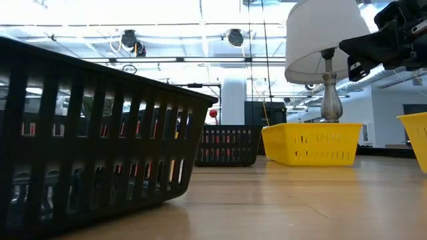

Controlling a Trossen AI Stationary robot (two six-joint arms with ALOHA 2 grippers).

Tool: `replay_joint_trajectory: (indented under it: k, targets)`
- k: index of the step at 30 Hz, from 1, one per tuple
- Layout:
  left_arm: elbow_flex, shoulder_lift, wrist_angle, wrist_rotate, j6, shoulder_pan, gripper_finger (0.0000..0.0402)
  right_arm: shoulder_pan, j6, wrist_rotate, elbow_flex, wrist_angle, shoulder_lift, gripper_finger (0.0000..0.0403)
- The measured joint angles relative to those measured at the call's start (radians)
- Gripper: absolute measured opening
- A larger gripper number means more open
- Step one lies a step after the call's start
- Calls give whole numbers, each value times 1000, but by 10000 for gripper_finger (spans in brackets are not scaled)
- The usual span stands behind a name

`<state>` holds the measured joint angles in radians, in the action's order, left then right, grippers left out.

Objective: Stack baskets by color
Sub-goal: Stack the top yellow bin on top of the middle yellow bin

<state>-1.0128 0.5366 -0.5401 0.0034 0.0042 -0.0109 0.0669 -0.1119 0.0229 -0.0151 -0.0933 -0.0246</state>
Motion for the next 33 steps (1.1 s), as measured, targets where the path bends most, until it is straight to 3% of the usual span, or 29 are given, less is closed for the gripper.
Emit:
replay_joint_trajectory:
  k: [7, 11, 20, 28, 33]
  targets:
    - [-336, 179, -247, -3, 69, 0, 2, 0, -69, 4, 0, 22, 0, 0]
    - [-426, 233, -319, -4, 29, 0, 2, 0, -124, 5, 0, 25, 0, 0]
    - [-358, 242, -322, -4, 35, 0, 3, 0, -160, -3, -63, 51, -29, 0]
    - [-207, 241, -172, -5, 35, 13, 3, 0, -74, -25, -313, 88, -218, 0]
    - [-121, 244, -70, -7, 36, 67, 3, 0, -15, -22, -545, 189, -390, 0]
